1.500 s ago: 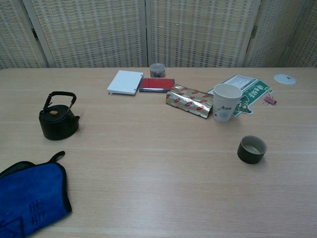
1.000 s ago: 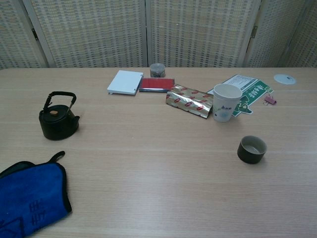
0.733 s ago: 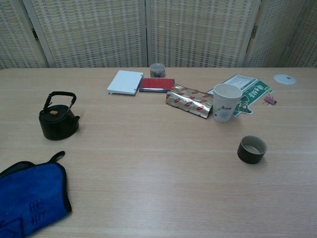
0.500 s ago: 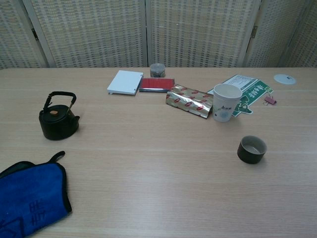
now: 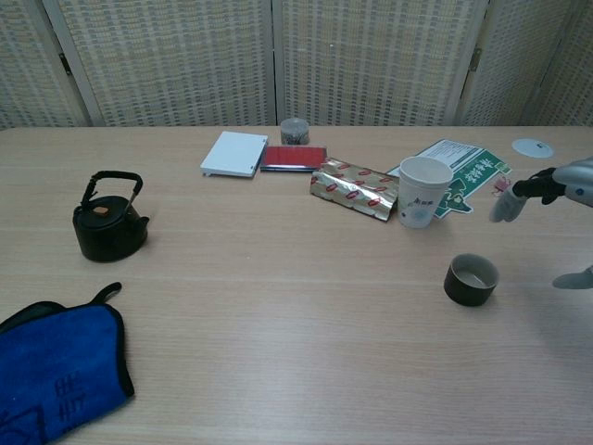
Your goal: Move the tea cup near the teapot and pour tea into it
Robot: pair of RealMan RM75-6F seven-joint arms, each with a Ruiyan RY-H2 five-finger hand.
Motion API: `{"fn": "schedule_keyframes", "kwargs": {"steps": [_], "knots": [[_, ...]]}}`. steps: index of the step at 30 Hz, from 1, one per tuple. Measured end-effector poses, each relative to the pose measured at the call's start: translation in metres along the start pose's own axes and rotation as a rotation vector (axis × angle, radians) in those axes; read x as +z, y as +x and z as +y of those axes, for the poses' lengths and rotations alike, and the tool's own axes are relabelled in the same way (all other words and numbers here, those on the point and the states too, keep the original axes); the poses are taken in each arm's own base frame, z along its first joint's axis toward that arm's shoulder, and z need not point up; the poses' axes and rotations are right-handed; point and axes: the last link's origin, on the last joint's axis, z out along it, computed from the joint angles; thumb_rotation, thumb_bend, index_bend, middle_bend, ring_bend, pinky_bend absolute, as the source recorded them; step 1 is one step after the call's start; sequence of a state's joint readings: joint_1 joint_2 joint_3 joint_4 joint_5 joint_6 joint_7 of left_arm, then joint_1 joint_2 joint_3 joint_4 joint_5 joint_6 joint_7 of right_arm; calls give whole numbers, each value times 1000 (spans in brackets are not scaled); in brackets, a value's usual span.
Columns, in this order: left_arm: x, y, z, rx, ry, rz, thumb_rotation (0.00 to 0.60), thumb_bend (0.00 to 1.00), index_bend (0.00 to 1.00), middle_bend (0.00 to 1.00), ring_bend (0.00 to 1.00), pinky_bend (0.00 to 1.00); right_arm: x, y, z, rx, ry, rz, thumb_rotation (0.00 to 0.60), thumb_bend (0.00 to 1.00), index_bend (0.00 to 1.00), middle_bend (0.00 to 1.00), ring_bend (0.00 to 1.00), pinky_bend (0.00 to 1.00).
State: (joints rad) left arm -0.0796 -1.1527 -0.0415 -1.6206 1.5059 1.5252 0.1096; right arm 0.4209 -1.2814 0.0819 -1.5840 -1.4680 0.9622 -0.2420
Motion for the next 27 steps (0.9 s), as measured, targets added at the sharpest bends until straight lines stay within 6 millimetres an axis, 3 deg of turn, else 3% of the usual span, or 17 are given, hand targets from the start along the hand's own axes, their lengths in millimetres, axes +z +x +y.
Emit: {"fn": "schedule_keyframes", "kwargs": {"steps": [10, 27], "knots": [[-1, -1, -3, -2, 7, -2, 600, 149, 381, 237, 260, 181, 34, -9, -12, -18, 11, -64, 600, 59, 295, 296, 189, 275], [-3, -2, -5, -9, 11, -5, 600, 149, 382, 237, 260, 181, 58, -26, -18, -51, 1, -147, 600, 75, 297, 313, 192, 281]]}}
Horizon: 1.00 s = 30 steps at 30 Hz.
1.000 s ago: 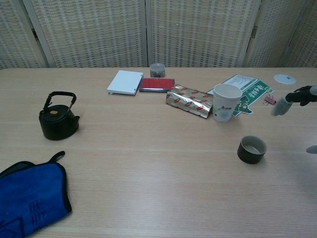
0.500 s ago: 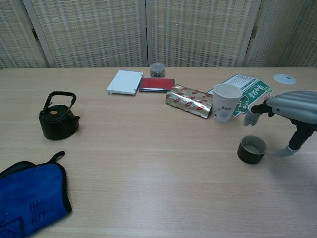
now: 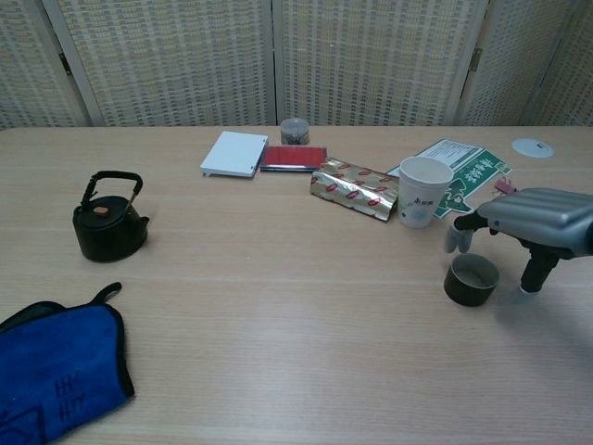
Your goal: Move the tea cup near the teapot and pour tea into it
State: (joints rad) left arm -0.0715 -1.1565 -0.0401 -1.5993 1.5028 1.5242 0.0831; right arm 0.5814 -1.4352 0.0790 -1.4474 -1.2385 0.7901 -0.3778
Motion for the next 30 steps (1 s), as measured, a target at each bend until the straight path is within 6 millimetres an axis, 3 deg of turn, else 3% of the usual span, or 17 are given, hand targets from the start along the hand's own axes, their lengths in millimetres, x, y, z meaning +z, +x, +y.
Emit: {"fn": "schedule_keyframes", "kwargs": {"steps": [19, 30], "knots": [[0, -2, -2, -4, 4, -2, 600, 149, 384, 237, 260, 181, 17, 0, -9, -12, 1, 6, 600, 204, 489, 365, 235, 318], [-1, -1, -1, 3, -11, -6, 600, 149, 384, 237, 259, 181, 30, 39, -40, 6, 103, 44, 600, 207, 496, 370, 239, 321]]}}
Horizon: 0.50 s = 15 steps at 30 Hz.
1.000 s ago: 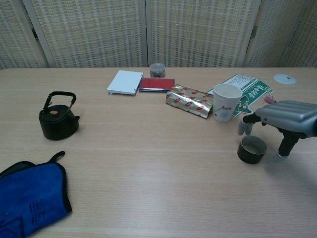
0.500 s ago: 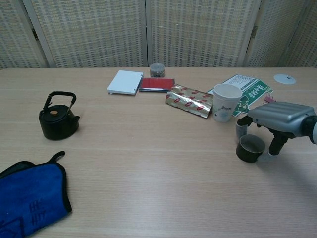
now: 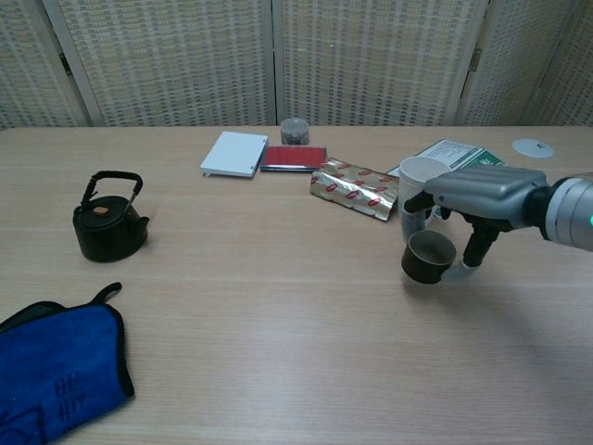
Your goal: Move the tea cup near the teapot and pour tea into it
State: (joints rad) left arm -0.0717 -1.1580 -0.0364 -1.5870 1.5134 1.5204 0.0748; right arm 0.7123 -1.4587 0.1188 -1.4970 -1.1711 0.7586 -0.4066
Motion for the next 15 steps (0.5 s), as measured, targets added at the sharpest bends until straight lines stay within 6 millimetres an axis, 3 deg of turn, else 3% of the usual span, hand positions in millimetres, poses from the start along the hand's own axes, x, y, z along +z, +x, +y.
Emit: {"fn": "schedule_keyframes", "kwargs": {"steps": [15], "knots": [[0, 5, -2, 9, -3, 12, 600, 149, 384, 237, 259, 180, 58, 44, -70, -58, 134, 9, 600, 207, 496, 370, 240, 321]]}}
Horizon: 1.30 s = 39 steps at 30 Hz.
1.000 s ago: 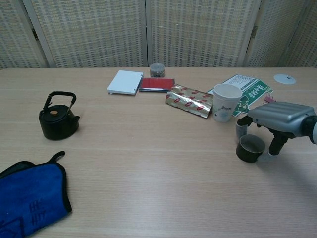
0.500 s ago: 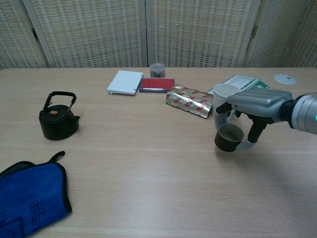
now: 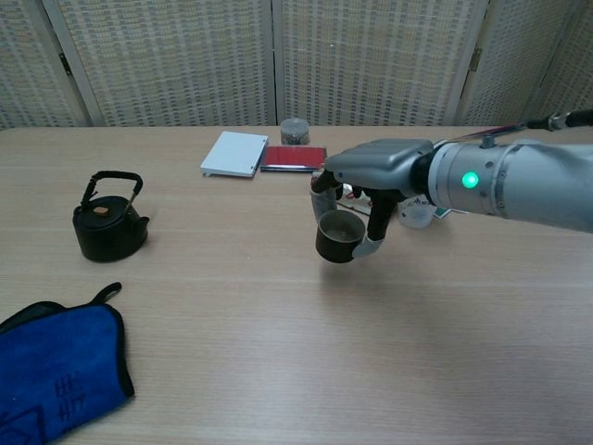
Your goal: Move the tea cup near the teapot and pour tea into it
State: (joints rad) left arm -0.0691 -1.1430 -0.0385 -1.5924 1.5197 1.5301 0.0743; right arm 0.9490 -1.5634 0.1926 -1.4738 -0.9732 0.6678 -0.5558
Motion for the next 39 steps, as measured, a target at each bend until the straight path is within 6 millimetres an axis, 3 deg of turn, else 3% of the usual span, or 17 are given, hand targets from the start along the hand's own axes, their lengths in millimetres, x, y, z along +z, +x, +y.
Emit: {"fn": "schedule_keyframes", "kwargs": {"steps": [13, 25, 33, 39], "knots": [[-3, 2, -4, 14, 14, 9, 600, 149, 379, 237, 259, 136, 59, 14, -51, -122, 56, -30, 600, 207, 496, 370, 240, 321], [-8, 2, -10, 15, 40, 7, 600, 149, 379, 237, 259, 136, 87, 12, -83, -216, 79, -54, 600, 207, 496, 365, 240, 321], [-10, 2, -12, 16, 44, 9, 600, 149, 377, 237, 259, 136, 93, 6, -80, -236, 54, -76, 600, 207, 474, 322, 235, 321], [-10, 2, -11, 16, 40, 8, 600, 149, 374, 237, 259, 136, 94, 6, -78, -234, 48, -89, 600, 206, 292, 245, 173, 307]]}}
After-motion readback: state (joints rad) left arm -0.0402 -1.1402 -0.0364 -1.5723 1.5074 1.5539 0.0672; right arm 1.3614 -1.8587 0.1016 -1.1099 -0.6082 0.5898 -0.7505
